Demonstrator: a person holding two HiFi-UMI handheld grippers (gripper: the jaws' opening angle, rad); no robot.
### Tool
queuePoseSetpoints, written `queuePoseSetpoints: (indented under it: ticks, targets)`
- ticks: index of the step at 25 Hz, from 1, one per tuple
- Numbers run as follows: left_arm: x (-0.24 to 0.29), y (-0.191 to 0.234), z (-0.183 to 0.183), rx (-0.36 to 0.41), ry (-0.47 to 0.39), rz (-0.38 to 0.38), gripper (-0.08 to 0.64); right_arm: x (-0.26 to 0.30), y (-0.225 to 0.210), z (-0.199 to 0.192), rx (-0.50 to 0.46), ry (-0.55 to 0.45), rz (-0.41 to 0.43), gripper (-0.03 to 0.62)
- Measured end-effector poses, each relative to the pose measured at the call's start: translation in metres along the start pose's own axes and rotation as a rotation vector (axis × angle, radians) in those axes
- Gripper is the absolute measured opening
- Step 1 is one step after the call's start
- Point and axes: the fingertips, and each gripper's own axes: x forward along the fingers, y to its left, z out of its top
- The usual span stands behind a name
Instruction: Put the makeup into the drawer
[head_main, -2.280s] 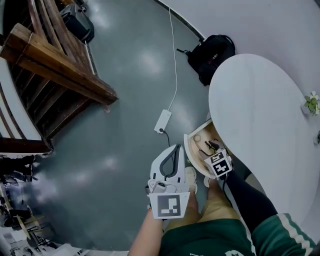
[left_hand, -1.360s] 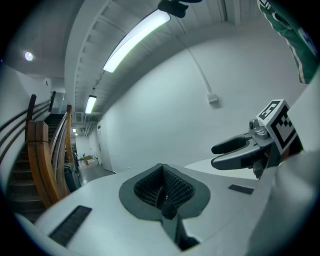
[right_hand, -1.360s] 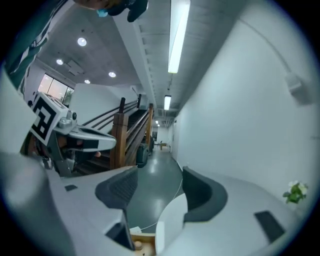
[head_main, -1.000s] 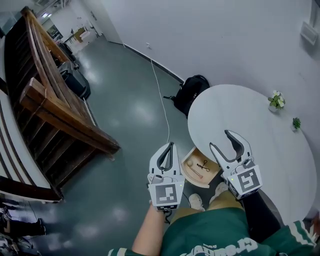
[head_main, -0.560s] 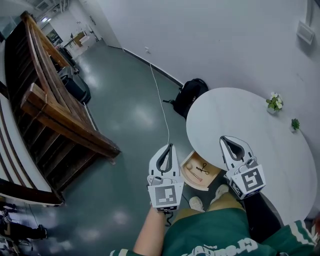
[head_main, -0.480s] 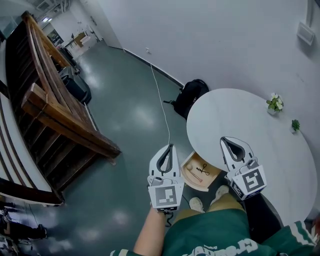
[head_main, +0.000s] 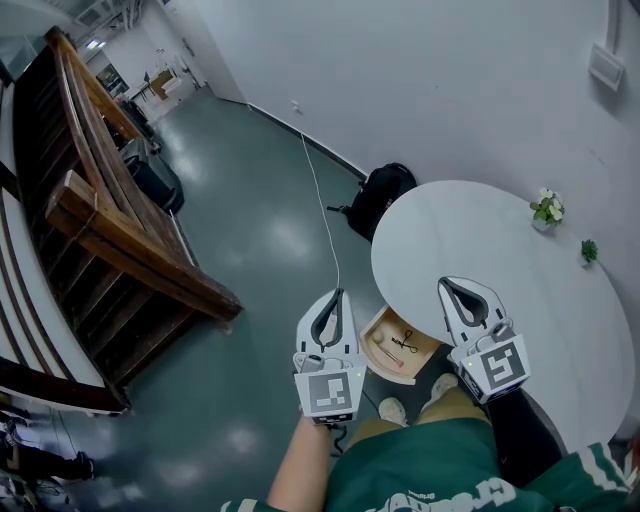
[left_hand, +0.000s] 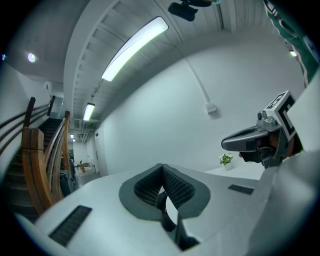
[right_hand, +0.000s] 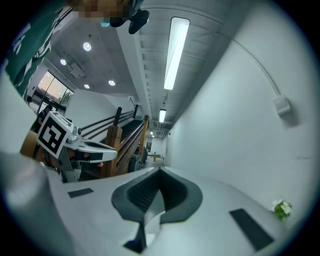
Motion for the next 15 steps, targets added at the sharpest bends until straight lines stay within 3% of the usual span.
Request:
queuePoseSetpoints:
  ticks: [15]
  targets:
    - [-0.0094, 0.0009, 0.0041, 0.007, -0.007, 0.014, 0.000, -0.0059, 0.0002, 0.0072, -0.012, 0.000, -0.006, 0.003]
